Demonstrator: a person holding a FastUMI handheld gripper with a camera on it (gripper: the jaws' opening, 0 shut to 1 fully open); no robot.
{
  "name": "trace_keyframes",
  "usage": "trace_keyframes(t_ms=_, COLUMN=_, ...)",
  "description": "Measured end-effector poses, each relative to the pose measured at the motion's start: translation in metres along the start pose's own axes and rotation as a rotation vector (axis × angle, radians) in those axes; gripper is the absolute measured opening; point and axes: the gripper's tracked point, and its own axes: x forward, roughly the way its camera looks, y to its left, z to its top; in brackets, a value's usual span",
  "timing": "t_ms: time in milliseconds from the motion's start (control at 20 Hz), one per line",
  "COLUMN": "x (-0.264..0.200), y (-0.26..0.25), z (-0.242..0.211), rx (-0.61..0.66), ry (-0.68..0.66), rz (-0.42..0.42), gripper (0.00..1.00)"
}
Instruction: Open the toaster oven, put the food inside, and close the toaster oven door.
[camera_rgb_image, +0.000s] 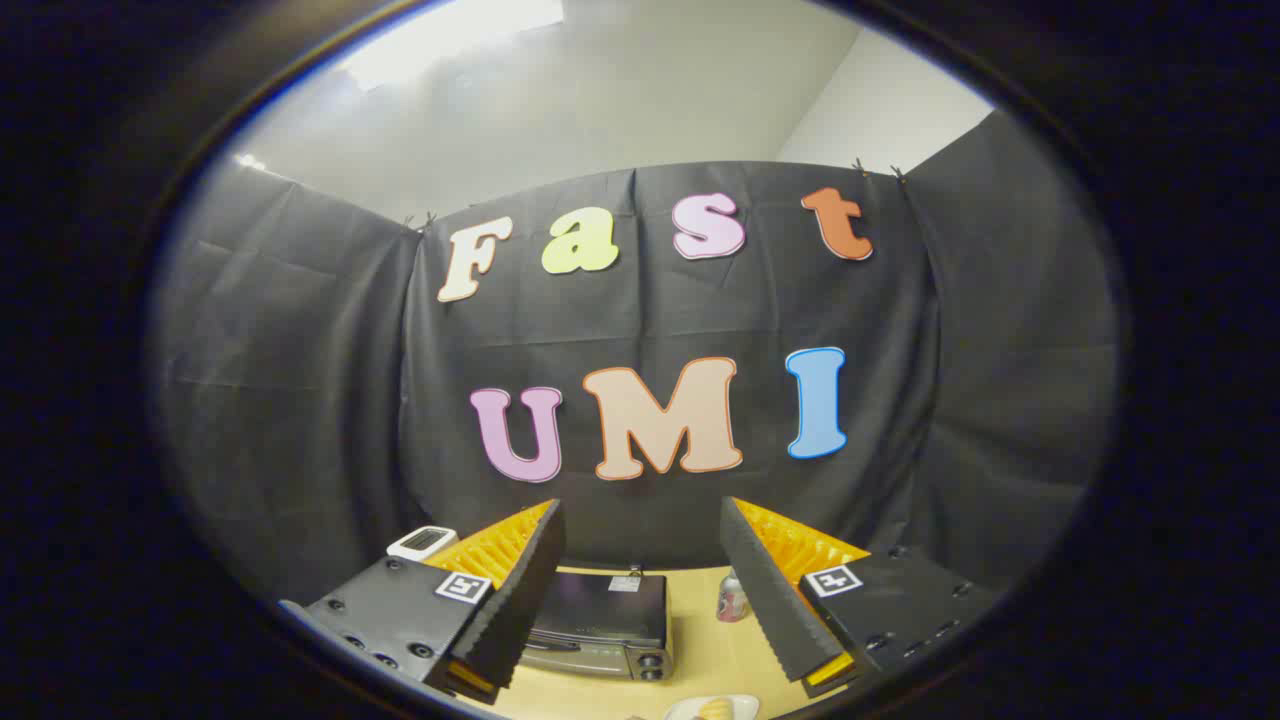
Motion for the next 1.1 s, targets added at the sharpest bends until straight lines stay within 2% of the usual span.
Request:
trace_keyframes(t_ms=250, x=-0.001, y=0.003, z=0.009, rx=0.034, ry=-0.024, rz=-0.012, gripper=0.97)
trace_keyframes(t_ms=500, x=-0.002, y=-0.002, z=0.009, rx=-0.002, ry=-0.031, rz=-0.037, gripper=0.98)
trace_keyframes(t_ms=850, x=-0.006, y=0.010, z=0.022, rx=0.009, ry=-0.059, rz=-0.025, gripper=0.97)
trace_keyframes(t_ms=1100, x=-0.004, y=0.025, z=0.014, rx=0.000, ry=-0.060, rz=-0.014, gripper=0.97)
